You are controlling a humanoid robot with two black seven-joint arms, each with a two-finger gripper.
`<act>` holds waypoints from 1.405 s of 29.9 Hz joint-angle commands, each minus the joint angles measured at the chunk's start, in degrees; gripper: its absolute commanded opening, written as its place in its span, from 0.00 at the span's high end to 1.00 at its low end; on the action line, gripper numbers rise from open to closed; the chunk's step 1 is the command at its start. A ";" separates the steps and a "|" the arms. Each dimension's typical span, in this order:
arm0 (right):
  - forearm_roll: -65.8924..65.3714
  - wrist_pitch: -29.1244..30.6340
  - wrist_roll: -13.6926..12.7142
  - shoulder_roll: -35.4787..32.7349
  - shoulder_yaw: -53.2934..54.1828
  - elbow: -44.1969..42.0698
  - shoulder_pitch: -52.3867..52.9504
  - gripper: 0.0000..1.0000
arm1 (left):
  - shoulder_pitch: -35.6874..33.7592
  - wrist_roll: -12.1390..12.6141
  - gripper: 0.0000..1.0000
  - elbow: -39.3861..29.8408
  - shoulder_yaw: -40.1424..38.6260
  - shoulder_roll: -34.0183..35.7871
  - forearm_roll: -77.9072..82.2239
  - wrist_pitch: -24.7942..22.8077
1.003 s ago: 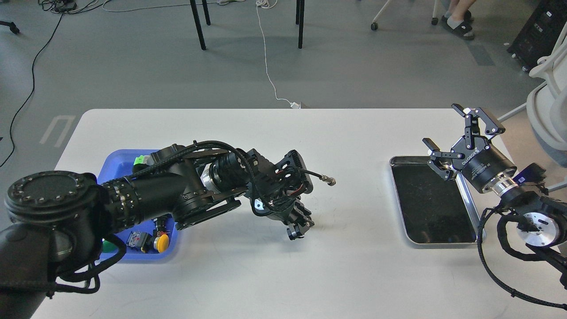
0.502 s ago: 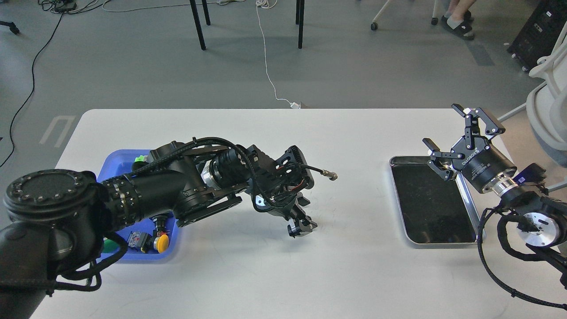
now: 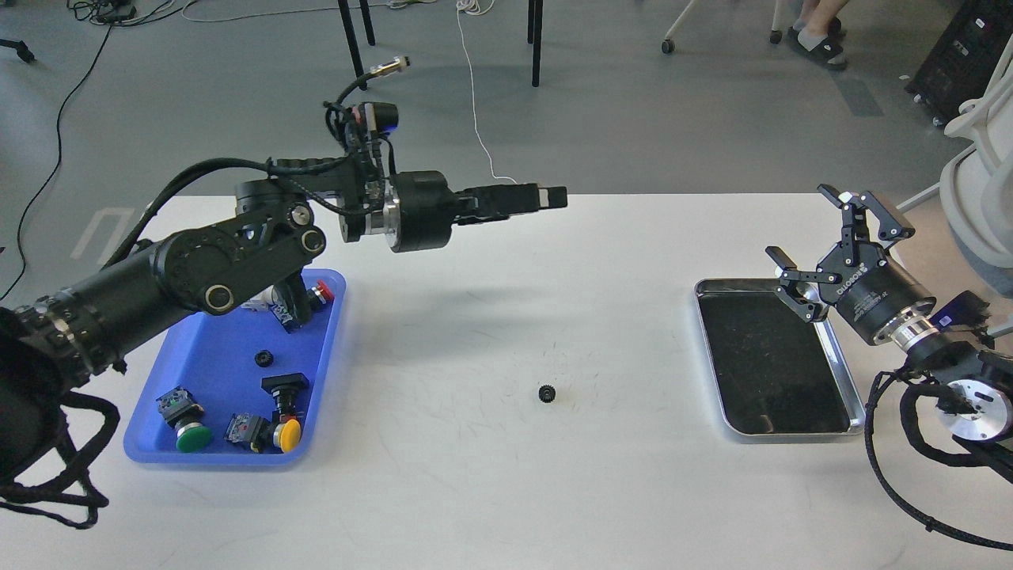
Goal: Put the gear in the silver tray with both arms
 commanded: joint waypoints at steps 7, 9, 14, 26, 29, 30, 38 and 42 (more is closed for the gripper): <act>-0.52 -0.01 0.00 0.12 -0.26 -0.02 0.00 0.01 | 22.78 -0.02 0.02 -2.21 -25.58 2.28 -13.91 -0.03; -1.66 -0.01 0.00 0.03 -0.35 -0.02 0.09 0.01 | 25.95 -0.02 0.02 -3.80 -30.32 2.46 -14.34 -0.47; -2.81 -0.01 0.00 0.12 -0.35 0.07 0.35 0.01 | 30.53 3.09 0.02 -4.33 -35.44 2.37 -18.99 -2.05; -3.77 -0.01 0.00 0.03 -0.44 0.60 0.62 0.01 | 33.09 8.47 0.02 -4.33 -37.29 2.37 -24.10 -2.72; -3.69 -0.01 0.00 0.03 -0.44 0.68 0.70 0.01 | 33.09 8.47 0.02 -4.33 -37.38 2.28 -24.10 -2.72; -3.69 -0.01 0.00 -0.06 -0.44 0.77 0.79 0.01 | 33.09 8.47 0.02 -4.33 -37.38 2.37 -24.10 -2.72; -3.77 0.08 0.00 -1.29 -0.44 1.56 1.41 0.01 | 33.26 8.47 0.02 -4.33 -37.38 2.19 -24.10 -2.72; -3.77 0.08 0.00 -1.29 -0.44 1.65 1.41 0.01 | 33.88 8.47 0.02 -4.42 -37.55 2.28 -24.10 -2.72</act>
